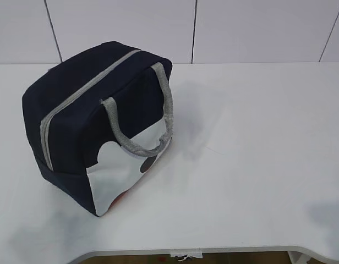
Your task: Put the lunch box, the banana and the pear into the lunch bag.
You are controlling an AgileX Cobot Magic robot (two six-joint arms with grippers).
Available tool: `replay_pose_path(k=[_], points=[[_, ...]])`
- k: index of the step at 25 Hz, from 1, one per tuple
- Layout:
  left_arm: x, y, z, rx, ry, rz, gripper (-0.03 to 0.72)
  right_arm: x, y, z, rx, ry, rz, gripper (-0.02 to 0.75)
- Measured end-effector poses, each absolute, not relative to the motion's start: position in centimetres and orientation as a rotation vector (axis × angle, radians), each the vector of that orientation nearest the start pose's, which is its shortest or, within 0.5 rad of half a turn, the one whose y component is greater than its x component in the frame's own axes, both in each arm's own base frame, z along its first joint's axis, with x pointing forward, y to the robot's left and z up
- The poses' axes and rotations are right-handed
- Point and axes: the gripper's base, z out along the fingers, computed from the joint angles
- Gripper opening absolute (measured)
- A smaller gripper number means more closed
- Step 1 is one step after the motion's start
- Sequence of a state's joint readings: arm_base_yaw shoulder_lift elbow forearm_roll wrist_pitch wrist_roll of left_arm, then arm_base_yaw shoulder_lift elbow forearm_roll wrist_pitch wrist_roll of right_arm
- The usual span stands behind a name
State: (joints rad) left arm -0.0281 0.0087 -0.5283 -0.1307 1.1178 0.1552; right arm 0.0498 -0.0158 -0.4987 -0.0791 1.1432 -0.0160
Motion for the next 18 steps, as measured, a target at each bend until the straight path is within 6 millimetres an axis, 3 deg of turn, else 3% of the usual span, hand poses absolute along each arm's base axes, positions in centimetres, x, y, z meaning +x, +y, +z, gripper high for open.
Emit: replay_pose_path(k=[18], points=[[-1.00, -1.04, 28.11, 0.202, 2.066, -0.079, 0.240, -1.06, -0.71, 27.04, -0.061, 2.110, -0.075, 0.468]])
